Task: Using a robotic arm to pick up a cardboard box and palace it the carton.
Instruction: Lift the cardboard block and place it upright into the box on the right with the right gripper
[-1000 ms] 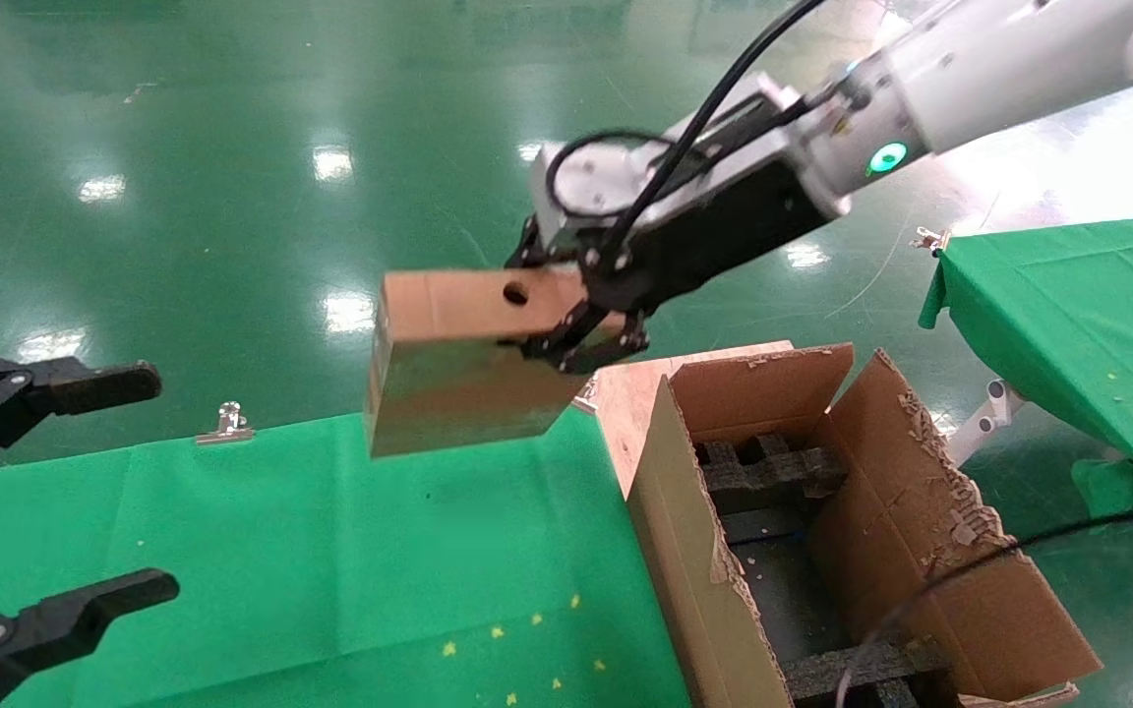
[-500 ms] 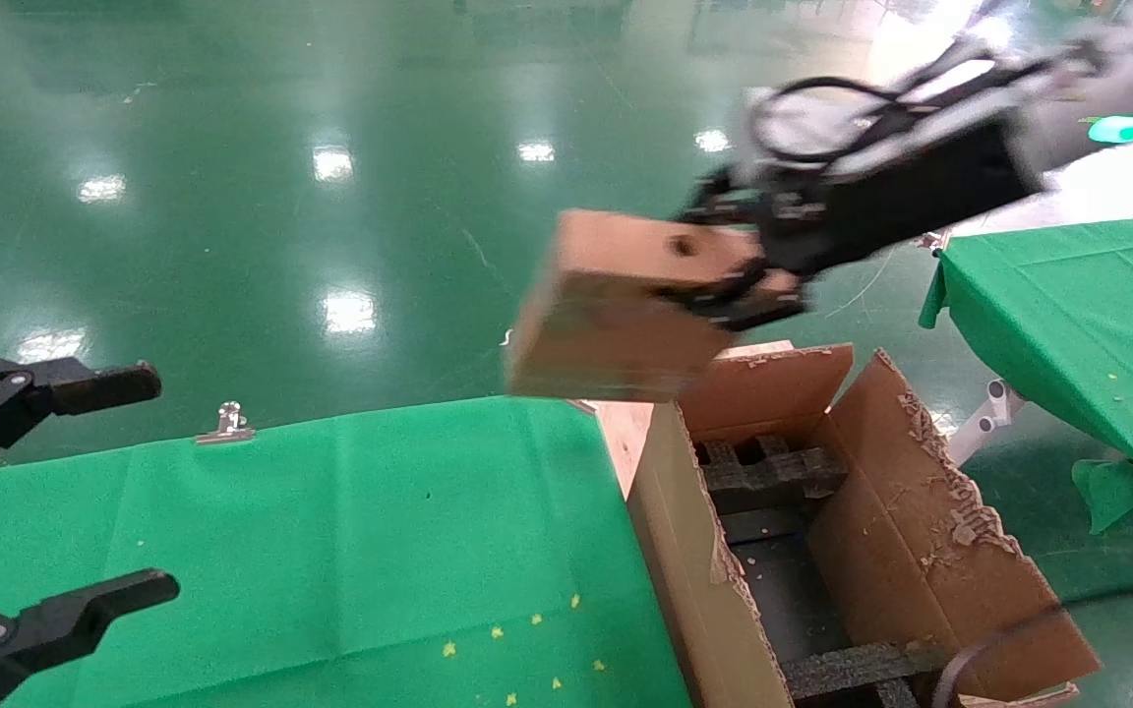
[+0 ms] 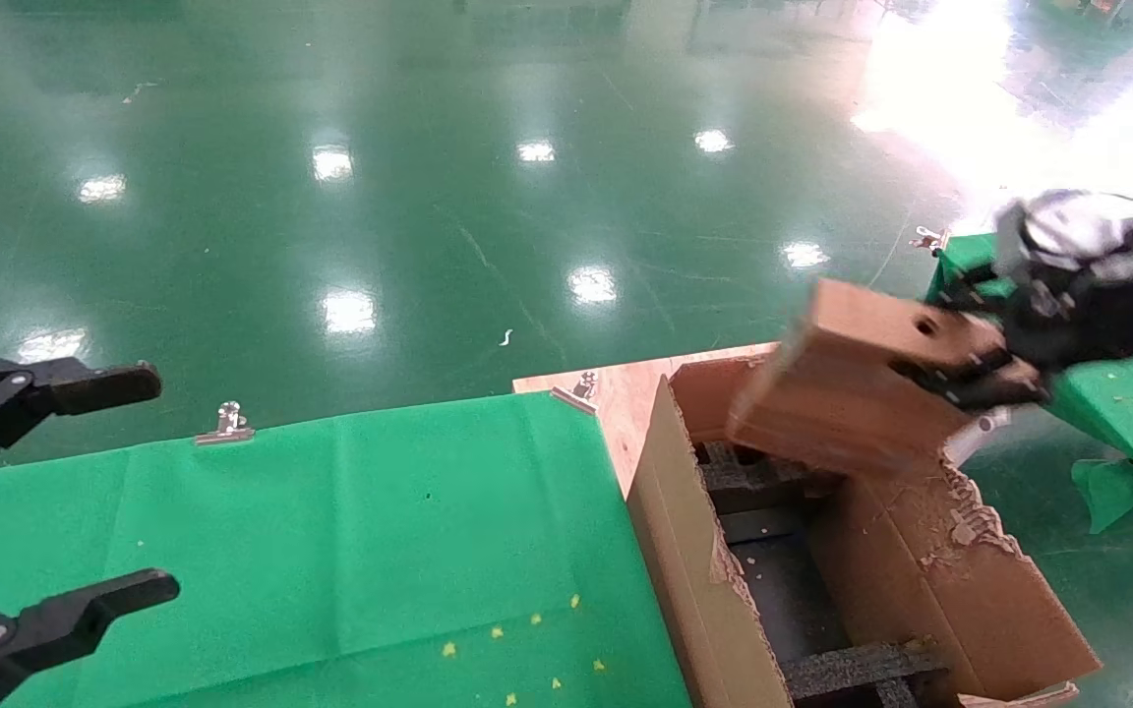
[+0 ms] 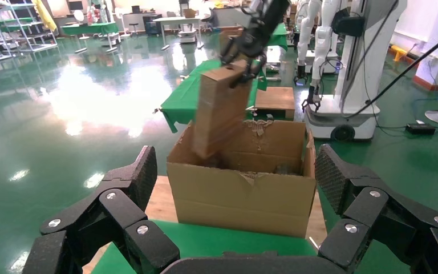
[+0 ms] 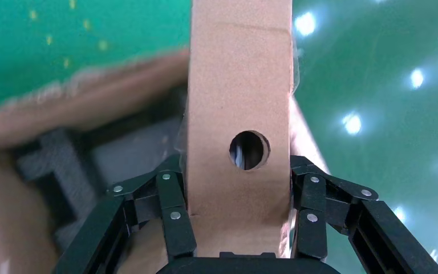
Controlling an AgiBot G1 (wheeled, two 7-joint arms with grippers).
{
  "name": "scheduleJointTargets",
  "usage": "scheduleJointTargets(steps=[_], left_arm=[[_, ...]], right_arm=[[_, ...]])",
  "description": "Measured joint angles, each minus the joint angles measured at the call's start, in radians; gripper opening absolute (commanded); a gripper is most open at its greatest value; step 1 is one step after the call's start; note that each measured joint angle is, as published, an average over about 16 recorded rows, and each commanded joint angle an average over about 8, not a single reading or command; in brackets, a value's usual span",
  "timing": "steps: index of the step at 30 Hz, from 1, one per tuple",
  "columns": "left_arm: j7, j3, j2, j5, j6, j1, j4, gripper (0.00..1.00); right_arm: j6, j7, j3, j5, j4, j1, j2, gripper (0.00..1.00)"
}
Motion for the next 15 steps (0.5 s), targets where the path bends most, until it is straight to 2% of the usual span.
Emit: scheduleJointTargets(steps=[7, 15], left_arm=[[0.000, 0.000, 0.000, 0.000, 0.000, 0.000, 0.000, 1.00], [0.000, 0.000, 0.000, -0.001, 0.000, 0.000, 0.000, 1.00]], right_arm=[[0.011, 0.000, -0.035, 0.011, -0.014, -0.032, 0.061, 0.00], [0.021, 0.005, -0.044, 0.023, -0.021, -0.051, 0.075, 0.00]])
